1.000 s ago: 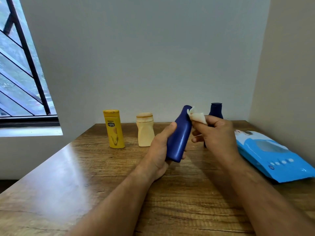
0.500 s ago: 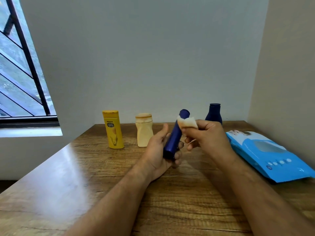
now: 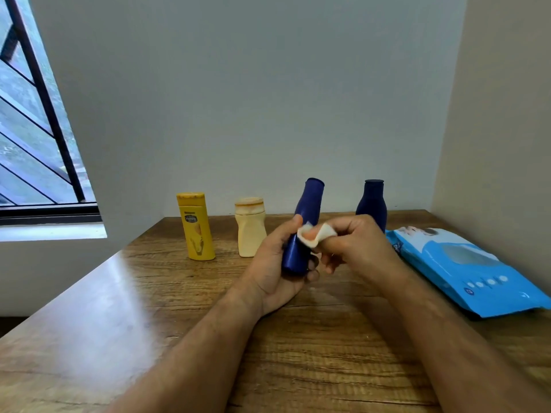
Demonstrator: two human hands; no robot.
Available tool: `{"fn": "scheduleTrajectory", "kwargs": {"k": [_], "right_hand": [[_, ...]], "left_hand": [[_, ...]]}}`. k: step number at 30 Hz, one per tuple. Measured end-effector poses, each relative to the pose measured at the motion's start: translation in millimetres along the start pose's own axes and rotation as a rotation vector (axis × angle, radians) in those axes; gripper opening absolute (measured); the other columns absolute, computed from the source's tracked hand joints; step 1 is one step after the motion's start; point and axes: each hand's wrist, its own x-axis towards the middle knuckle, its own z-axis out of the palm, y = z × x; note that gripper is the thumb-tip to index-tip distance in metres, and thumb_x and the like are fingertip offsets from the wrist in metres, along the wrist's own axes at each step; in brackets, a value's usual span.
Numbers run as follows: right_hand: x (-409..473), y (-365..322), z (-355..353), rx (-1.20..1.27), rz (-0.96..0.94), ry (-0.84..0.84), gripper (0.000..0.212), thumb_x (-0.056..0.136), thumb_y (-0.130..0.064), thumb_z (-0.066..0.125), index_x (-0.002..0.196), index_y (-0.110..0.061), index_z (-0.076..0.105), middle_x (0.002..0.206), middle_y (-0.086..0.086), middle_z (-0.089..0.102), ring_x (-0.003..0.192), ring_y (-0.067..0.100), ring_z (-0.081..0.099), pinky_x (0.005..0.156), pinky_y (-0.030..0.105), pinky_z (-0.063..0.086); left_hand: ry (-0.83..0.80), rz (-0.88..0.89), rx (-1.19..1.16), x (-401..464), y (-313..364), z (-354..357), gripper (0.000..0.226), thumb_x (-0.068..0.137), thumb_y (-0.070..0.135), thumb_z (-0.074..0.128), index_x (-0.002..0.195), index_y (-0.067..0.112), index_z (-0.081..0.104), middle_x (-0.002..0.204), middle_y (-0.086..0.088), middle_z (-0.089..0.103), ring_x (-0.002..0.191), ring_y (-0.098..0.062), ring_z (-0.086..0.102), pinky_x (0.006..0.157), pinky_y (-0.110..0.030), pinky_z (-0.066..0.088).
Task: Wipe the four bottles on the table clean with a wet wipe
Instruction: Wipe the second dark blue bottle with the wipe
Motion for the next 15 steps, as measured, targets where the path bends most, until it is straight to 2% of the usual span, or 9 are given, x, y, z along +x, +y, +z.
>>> {"fn": "scheduleTrajectory", "kwargs": {"k": [2,5,10,12,15], "right_hand": [[2.1,2.5,-2.7,0.035,-0.058,0.182,0.019,0.081,-0.030,0.072,0.093,-0.016,0.075,0.075,0.002,0.072,0.058,0.017,0.062,0.054,0.028,0.054],[3.9,5.7,-3.1,0.012,-0.104,0.329,0.016,0.088,-0.030,0.069,0.100,-0.023,0.074,0.081,0.003,0.072,0.062,0.015,0.064,0.058,0.029,0.057],[1.4,5.5,-1.1,0.001,-0.189,0.513,0.017,0.092,-0.025,0.065,0.107,-0.025,0.073,0.073,-0.005,0.067,0.057,0.007,0.061,0.047,0.013,0.046],[0.5,6.3,-1.4,-0.066,-0.233,0.536,0.018,0.092,-0.022,0.065,0.108,-0.025,0.073,0.080,-0.007,0.066,0.061,0.003,0.060,0.047,0.011,0.046],[0.8,9.6,2.5,-0.352,-0.330,0.451,0.023,0.091,-0.017,0.065,0.109,-0.028,0.074,0.082,-0.010,0.058,0.072,0.004,0.058,0.061,0.015,0.050]], "left_hand": [[-0.029,-0.014,-0.031,0.8,0.8,-1.5,0.052,0.093,0.052,0.058,0.122,0.010,0.067,0.095,-0.013,0.062,0.073,-0.022,0.052,0.065,-0.034,0.040],[-0.051,-0.045,-0.027,1.4,0.5,-2.5,0.059,0.095,0.054,0.051,0.127,0.007,0.065,0.096,-0.018,0.064,0.073,-0.026,0.055,0.064,-0.037,0.043],[-0.101,-0.083,0.102,0.4,-1.9,-3.4,0.061,0.100,0.055,0.040,0.130,0.006,0.060,0.093,-0.018,0.065,0.068,-0.025,0.056,0.059,-0.036,0.043],[-0.118,-0.056,0.159,0.3,-4.7,-2.8,0.059,0.100,0.054,0.039,0.129,0.006,0.060,0.092,-0.018,0.065,0.068,-0.025,0.056,0.058,-0.036,0.043],[-0.033,0.042,0.314,2.7,-8.5,-4.6,0.057,0.094,0.054,0.045,0.119,0.006,0.061,0.086,-0.013,0.066,0.067,-0.024,0.056,0.059,-0.036,0.045]]}}
